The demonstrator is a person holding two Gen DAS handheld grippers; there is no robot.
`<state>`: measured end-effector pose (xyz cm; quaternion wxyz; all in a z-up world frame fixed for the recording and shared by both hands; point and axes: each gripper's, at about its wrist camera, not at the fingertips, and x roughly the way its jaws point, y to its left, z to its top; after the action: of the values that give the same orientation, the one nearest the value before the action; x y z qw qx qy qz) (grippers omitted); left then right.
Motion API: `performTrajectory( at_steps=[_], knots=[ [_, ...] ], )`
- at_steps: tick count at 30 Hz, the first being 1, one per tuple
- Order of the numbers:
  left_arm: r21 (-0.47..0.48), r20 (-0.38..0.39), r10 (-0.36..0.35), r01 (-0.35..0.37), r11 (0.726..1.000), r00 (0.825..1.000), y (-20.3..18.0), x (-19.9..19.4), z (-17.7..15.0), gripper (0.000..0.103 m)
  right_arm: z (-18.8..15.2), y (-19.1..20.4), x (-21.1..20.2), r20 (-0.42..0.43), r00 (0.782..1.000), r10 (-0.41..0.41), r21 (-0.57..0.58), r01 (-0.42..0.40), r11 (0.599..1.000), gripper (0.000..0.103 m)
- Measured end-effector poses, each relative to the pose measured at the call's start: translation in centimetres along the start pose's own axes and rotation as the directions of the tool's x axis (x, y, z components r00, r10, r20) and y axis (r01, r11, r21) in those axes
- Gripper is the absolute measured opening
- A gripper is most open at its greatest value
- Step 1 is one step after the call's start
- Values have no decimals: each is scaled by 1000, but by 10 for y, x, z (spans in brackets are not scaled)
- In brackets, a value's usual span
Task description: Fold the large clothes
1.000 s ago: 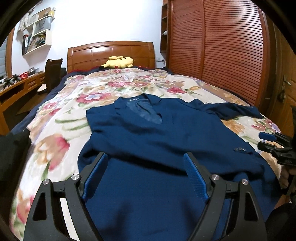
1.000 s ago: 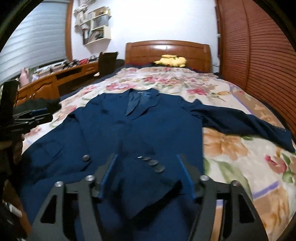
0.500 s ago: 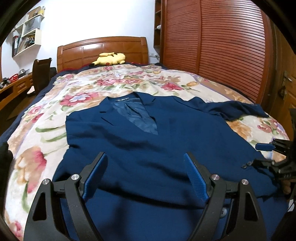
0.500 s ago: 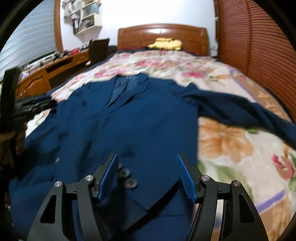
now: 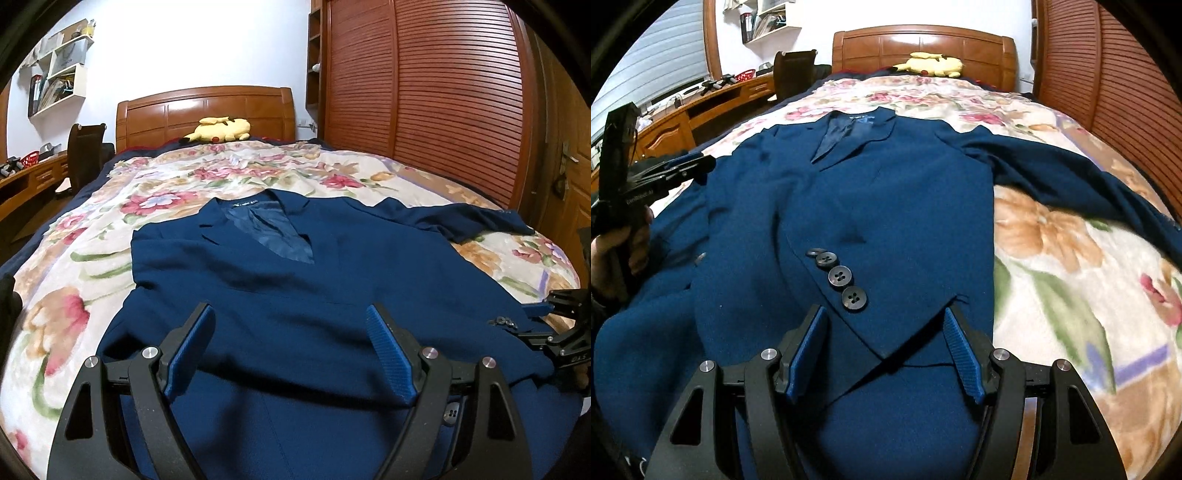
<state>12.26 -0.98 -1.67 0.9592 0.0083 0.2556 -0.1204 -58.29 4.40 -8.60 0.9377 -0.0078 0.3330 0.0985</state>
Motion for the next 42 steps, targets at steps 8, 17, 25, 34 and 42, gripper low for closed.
performTrajectory(
  at_steps=[8,17,25,34,42],
  knots=[
    [7,10,20,-20,1000,1000,-2,1,-2,84,-1,2,-8,59,998,-21,-39,23,999,16],
    [35,9,35,-35,999,999,-7,2,-3,84,-6,-8,-33,155,979,-134,14,133,991,12],
    [30,14,34,-34,999,999,-5,1,-4,84,-5,-17,-31,145,981,-126,57,119,991,23],
    [23,26,31,-32,999,999,-5,-1,-3,84,8,-35,-43,145,976,-163,133,144,981,67],
    [15,43,27,-28,999,999,-5,-4,-4,84,35,-65,-32,143,956,-254,83,244,966,66]
  ],
)
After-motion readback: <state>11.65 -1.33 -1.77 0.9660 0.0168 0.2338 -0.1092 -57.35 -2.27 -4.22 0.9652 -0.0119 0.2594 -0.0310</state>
